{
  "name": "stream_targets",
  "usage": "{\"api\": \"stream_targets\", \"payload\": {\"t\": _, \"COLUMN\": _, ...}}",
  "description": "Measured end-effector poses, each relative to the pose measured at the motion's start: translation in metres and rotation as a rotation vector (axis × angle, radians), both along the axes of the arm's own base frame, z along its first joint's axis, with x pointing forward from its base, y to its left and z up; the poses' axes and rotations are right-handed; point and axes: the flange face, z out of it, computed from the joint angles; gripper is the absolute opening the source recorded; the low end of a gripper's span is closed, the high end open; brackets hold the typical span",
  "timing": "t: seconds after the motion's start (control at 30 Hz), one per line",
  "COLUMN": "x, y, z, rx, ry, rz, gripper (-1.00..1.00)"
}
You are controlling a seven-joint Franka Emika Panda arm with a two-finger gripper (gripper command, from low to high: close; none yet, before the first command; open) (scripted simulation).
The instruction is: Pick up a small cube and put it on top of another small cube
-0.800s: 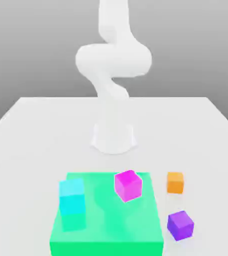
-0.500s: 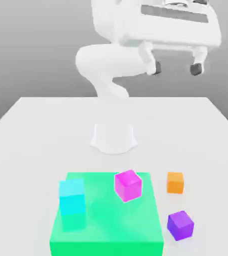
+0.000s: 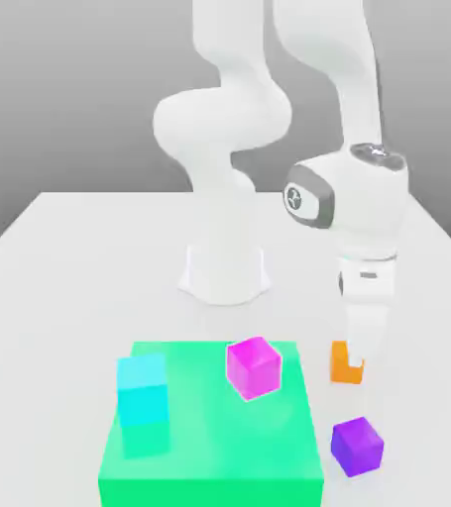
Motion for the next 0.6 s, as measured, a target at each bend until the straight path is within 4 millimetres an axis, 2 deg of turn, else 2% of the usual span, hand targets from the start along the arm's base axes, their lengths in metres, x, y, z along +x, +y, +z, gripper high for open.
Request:
{"api": "stream_targets", "payload": {"t": 0.03, "x": -0.001, "y": 0.0, "z": -0.008, "rx": 0.0, "ry": 0.0, "rz": 0.0, "gripper": 0.0}}
{"api": "stream_targets", "payload": {"t": 0.07, "x": -0.001, "y": -0.001, "z": -0.016, "rx": -0.001, "ry": 0.0, "rz": 0.0, "gripper": -1.0}}
{"api": "stream_targets", "payload": {"t": 0.3, "x": -0.002, "y": -0.001, "z": -0.018, "rx": -0.002, "ry": 0.001, "rz": 0.001, "gripper": -1.0}}
{"api": "stream_targets", "payload": {"t": 0.6, "x": 0.001, "y": 0.003, "z": 0.044, "rx": -0.008, "ry": 0.003, "rz": 0.005, "gripper": -1.0}}
